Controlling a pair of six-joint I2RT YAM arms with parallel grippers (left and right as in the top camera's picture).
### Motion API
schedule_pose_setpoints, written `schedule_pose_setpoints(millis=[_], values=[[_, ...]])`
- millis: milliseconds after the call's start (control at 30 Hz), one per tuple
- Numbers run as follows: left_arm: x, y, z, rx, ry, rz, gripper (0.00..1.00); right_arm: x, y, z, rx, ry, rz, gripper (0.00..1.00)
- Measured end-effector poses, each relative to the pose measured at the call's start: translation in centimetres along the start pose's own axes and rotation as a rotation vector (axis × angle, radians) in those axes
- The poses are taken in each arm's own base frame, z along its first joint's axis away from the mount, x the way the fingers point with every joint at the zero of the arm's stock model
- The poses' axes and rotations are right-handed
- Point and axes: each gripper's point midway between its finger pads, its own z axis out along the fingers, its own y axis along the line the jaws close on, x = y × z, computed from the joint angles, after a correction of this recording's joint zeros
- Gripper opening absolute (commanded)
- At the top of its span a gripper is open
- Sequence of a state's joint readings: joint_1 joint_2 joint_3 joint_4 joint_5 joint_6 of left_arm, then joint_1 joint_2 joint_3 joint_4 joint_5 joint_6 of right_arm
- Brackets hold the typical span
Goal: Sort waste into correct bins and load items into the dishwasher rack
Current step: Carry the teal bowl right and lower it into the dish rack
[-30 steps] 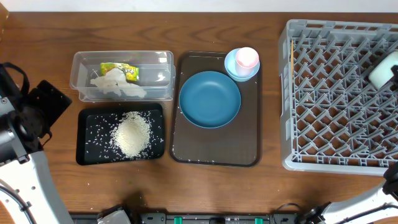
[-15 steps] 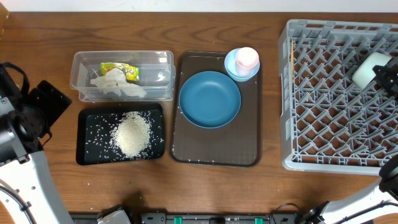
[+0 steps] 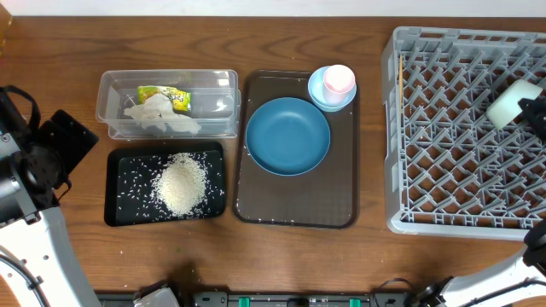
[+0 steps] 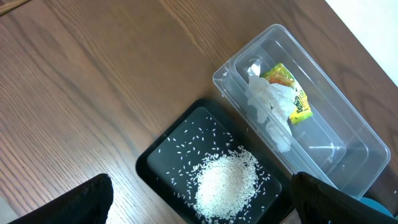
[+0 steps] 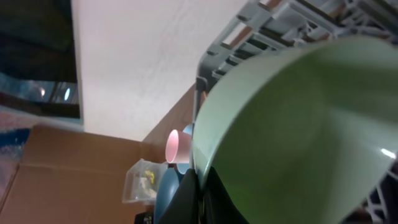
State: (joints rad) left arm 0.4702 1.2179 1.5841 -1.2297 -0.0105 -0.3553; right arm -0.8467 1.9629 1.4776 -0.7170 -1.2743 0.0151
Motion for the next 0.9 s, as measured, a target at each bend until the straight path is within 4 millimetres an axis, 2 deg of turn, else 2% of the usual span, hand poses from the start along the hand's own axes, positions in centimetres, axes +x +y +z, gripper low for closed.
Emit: schedule_pose_setpoints(millis=[467,600,733,900], values=[[0.0,0.0,0.0,0.000,0.000,0.000,0.93,0.7,-0.4,-1.3,0.186,-0.002,0.064,0.03],[0.0,0.0,0.0,0.000,0.000,0.000,0.93,0.8,-0.7,-1.9,0.264,-0.014,0.081,0.16],[0.0,0.0,0.0,0.000,0.000,0.000,0.93,0.8,-1.6,-3.2,0.382,-0.034,0.091,0.38],[0.0,0.0,0.0,0.000,0.000,0.000,0.93,0.6,-1.4,-4.3,0.469,-0.061,0.086,0.45]])
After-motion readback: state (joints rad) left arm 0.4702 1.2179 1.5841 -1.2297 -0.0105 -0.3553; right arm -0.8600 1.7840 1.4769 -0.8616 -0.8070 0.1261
